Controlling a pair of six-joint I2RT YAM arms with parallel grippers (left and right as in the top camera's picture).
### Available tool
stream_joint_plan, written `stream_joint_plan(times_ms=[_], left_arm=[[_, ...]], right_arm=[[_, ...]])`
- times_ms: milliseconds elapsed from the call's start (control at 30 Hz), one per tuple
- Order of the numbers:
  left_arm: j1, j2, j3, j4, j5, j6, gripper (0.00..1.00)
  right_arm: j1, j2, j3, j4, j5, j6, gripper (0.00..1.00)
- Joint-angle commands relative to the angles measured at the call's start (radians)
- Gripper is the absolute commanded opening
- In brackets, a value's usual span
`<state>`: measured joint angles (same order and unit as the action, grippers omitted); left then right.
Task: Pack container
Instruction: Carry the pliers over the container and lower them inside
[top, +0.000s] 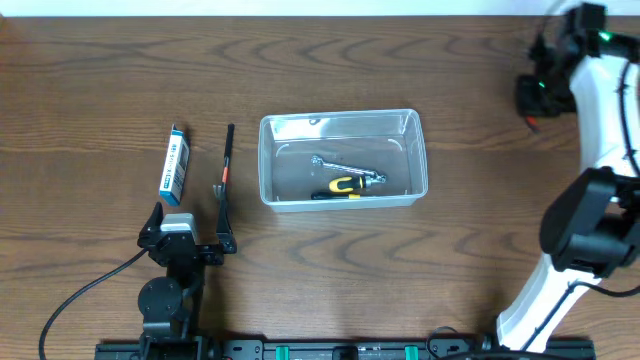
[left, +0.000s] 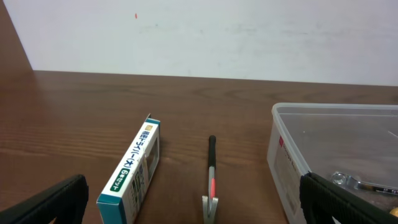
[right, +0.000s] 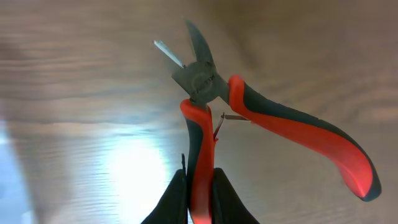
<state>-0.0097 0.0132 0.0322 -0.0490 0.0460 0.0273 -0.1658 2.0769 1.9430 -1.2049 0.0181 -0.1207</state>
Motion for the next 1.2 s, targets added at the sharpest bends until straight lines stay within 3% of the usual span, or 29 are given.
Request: stream_joint_plan(times_ms=[0,300,767,1167], left_arm=[[-0.003,-0.003,-0.028,-0.018,-0.008,0.010,0.98],[-0.003,-0.003,-0.028,-0.018,-0.008,0.010,0.98],[-0.003,-0.003,-0.028,-0.018,-0.008,0.010,0.98],[-0.003,-0.003,-0.028,-0.018,-0.008,0.010,0.98]], right_arm=[[0.096,0.004,0.096,-0.031,0.000,-0.027,0.01],[0.325,0.004,0.225,-0.114,0.000,-0.030,0.01],[0.644,0.004,0.230,-0.154,0.001,-0.079,0.03],[0.708,0.005,0.184,-0.159,0.000,-0.180,0.01]])
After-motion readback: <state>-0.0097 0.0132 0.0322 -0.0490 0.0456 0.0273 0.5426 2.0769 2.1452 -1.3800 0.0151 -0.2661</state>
